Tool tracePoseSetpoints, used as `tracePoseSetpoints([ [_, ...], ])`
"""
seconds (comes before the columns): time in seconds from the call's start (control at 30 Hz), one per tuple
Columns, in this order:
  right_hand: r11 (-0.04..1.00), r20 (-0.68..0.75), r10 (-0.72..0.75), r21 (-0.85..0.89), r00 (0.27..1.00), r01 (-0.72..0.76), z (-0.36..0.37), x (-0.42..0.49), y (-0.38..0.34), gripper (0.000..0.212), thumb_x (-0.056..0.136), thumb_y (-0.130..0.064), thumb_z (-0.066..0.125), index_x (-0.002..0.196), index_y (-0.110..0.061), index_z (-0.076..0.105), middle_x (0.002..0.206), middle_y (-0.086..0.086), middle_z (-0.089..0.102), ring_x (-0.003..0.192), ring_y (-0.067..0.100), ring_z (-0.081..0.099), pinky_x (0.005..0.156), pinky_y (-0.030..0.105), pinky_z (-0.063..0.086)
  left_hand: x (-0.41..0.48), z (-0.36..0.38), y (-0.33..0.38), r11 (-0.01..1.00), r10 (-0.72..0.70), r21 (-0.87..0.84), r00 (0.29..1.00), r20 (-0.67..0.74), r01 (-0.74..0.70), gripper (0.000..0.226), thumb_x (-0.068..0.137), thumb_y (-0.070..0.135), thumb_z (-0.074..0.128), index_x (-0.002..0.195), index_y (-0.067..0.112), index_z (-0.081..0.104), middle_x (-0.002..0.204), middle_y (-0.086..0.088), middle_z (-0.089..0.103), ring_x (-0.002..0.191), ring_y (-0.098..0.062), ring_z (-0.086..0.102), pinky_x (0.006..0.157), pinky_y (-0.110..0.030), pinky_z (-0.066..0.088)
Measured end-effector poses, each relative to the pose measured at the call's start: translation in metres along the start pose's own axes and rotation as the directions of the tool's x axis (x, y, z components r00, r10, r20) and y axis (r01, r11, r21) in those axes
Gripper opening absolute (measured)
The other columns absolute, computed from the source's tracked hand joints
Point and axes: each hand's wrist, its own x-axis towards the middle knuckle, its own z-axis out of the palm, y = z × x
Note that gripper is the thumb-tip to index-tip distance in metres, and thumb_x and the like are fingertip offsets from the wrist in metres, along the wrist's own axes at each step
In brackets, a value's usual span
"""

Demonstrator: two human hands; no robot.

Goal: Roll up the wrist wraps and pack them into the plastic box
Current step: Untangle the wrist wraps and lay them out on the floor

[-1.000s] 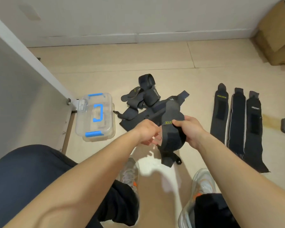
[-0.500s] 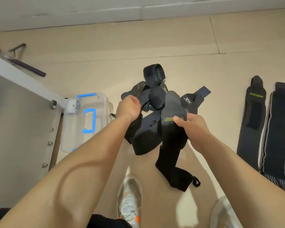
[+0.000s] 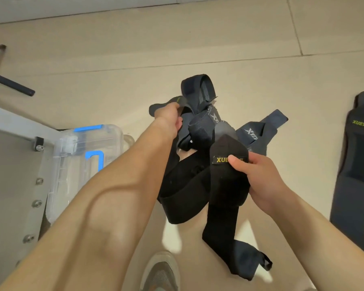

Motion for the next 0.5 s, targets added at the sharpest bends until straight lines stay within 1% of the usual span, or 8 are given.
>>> tracePoseSetpoints([
  [0.07,1.0,-0.004,0.003,0.011,1.0,-0.003,-0.001,-0.003,-0.002,0.017,0.096,-0.018,0.068,0.111,-0.019,0.075,0.104,-0.002,0.079,0.107,0.022,0.071,0.104,0.044,0.052,0.0,-0.004,0.005,0.993,0.004,-0.116,0.998,-0.067,-0.012,0.016,0.091,0.018,0.07,0.103,0.007,0.069,0.089,-0.003,0.07,0.068,-0.016,0.061,0.056,-0.024,0.05],
  [0.1,1.0,-0.006,0.005,0.019,1.0,-0.005,-0.002,-0.005,-0.003,0.017,0.095,-0.018,0.068,0.111,-0.018,0.075,0.104,-0.001,0.079,0.106,0.022,0.071,0.104,0.044,0.052,0.0,-0.007,0.008,0.988,0.016,-0.149,0.993,-0.118,-0.033,0.017,0.087,0.018,0.074,0.099,0.007,0.071,0.086,-0.003,0.072,0.068,-0.017,0.064,0.058,-0.024,0.051],
  [0.17,0.999,-0.008,0.006,0.035,1.0,-0.006,-0.003,-0.01,-0.006,0.018,0.095,-0.017,0.068,0.111,-0.016,0.075,0.104,0.0,0.079,0.106,0.023,0.071,0.104,0.045,0.052,-0.007,-0.014,0.015,0.978,0.058,-0.188,0.982,-0.182,-0.092,0.02,0.081,0.023,0.082,0.093,0.01,0.073,0.087,-0.004,0.074,0.079,-0.019,0.07,0.067,-0.026,0.054],
  [0.23,0.998,-0.015,0.008,0.056,1.0,-0.007,-0.003,-0.019,-0.008,0.016,0.095,-0.016,0.067,0.11,-0.017,0.074,0.103,0.0,0.078,0.106,0.024,0.07,0.103,0.044,0.052,-0.022,-0.025,0.021,0.958,0.121,-0.233,0.971,-0.205,-0.169,0.02,0.08,0.026,0.086,0.083,0.015,0.069,0.088,-0.003,0.074,0.083,-0.019,0.07,0.073,-0.027,0.055],
  [0.3,0.996,-0.015,0.005,0.086,1.0,-0.004,-0.002,-0.031,-0.011,0.016,0.096,-0.014,0.066,0.11,-0.018,0.073,0.105,0.001,0.077,0.107,0.025,0.069,0.102,0.044,0.052,-0.037,-0.038,0.024,0.939,0.175,-0.255,0.959,-0.221,-0.23,0.021,0.081,0.023,0.086,0.087,0.016,0.067,0.09,-0.003,0.072,0.084,-0.018,0.071,0.067,-0.024,0.056],
  [0.33,0.996,-0.011,-0.004,0.095,1.0,0.005,-0.001,-0.037,-0.014,0.018,0.097,-0.013,0.066,0.112,-0.019,0.072,0.108,0.003,0.076,0.109,0.026,0.068,0.103,0.045,0.052,-0.045,-0.045,0.026,0.931,0.201,-0.261,0.955,-0.219,-0.256,0.02,0.083,0.017,0.084,0.091,0.015,0.066,0.094,-0.006,0.072,0.087,-0.019,0.071,0.065,-0.023,0.058],
  [0.4,0.996,-0.009,-0.024,0.084,1.0,0.025,-0.001,-0.052,-0.018,0.021,0.096,-0.013,0.066,0.115,-0.02,0.07,0.112,0.004,0.074,0.112,0.028,0.066,0.103,0.049,0.052,-0.063,-0.061,0.03,0.92,0.236,-0.27,0.952,-0.195,-0.283,0.02,0.087,0.005,0.078,0.095,0.015,0.062,0.105,-0.01,0.069,0.091,-0.022,0.072,0.07,-0.023,0.062],
  [0.5,0.996,0.012,-0.051,0.075,0.999,0.05,-0.003,-0.08,-0.028,0.029,0.093,-0.015,0.069,0.122,-0.021,0.067,0.114,0.006,0.073,0.11,0.03,0.068,0.097,0.047,0.055,-0.099,-0.083,0.034,0.928,0.299,-0.193,0.946,-0.129,-0.319,0.026,0.088,-0.004,0.07,0.107,0.013,0.064,0.103,-0.009,0.068,0.086,-0.021,0.069,0.072,-0.023,0.06],
])
